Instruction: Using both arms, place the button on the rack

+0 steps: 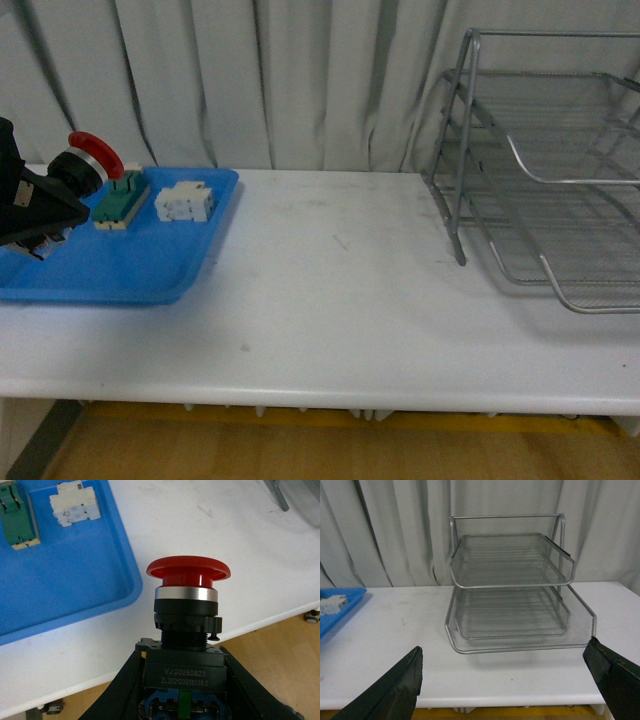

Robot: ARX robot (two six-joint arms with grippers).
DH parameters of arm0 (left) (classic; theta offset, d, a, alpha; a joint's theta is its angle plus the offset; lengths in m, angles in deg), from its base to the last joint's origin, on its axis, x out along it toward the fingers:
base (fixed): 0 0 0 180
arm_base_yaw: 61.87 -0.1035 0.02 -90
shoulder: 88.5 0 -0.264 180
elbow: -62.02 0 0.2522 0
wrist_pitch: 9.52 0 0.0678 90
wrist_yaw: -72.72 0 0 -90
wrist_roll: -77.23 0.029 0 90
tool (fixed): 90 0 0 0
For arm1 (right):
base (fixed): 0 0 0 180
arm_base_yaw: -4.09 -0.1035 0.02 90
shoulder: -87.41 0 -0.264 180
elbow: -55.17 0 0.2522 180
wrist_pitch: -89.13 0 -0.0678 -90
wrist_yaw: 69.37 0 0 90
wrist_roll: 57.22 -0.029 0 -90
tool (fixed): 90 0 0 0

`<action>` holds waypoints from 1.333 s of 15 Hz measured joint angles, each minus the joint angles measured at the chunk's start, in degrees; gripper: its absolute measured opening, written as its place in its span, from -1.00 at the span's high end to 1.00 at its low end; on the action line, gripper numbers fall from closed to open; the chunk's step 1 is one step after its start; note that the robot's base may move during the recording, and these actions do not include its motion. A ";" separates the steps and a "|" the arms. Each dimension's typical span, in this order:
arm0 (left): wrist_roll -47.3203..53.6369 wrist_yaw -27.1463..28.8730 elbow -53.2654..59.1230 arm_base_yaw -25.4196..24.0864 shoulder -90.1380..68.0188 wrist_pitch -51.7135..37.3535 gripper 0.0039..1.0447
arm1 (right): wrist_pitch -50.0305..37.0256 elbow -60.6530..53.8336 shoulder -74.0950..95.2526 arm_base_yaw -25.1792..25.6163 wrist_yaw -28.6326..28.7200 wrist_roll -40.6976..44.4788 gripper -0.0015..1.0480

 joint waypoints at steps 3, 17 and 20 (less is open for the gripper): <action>0.00 0.07 0.00 0.28 0.00 -0.20 0.32 | 0.02 0.00 0.00 0.00 0.00 0.00 -0.87; -2.38 1.62 -1.95 7.13 -4.20 -3.96 0.32 | 0.02 0.00 0.00 0.00 -0.07 0.00 -0.87; -4.15 4.42 -11.32 14.80 -12.31 -5.14 0.32 | 0.04 0.00 0.00 0.00 -0.02 0.00 -0.87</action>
